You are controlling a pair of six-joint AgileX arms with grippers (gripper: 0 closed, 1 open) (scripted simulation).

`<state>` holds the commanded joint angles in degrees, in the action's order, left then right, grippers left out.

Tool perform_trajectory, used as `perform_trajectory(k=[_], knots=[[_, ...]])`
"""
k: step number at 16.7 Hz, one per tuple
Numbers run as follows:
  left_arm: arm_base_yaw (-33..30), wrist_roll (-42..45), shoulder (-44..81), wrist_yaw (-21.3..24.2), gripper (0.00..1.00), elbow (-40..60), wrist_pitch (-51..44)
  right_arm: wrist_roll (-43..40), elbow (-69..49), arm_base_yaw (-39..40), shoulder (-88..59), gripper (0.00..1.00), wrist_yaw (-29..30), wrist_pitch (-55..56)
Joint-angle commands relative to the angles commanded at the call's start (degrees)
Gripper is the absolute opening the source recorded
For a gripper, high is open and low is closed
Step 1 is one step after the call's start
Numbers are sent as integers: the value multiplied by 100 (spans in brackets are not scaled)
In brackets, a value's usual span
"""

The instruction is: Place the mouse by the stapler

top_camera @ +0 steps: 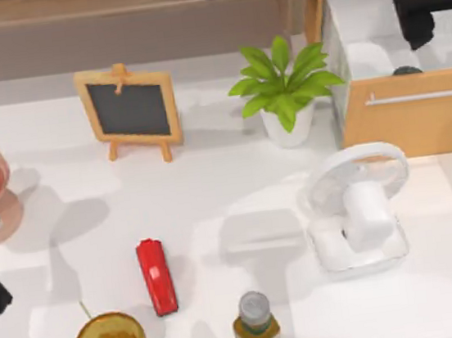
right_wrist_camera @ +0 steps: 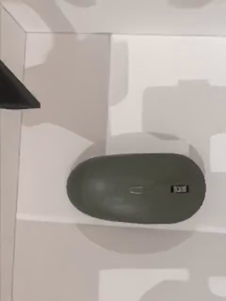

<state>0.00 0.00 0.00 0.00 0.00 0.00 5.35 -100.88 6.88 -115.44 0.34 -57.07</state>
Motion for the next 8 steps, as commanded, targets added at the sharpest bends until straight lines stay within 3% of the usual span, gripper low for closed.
perform_trajectory(k=[4,8], knots=[[0,0,0,0,100,0,0,43,-1438,83,-1617,100,13,-747],[0,0,0,0,100,0,0,55,-2144,69,-2304,100,34,-1079]])
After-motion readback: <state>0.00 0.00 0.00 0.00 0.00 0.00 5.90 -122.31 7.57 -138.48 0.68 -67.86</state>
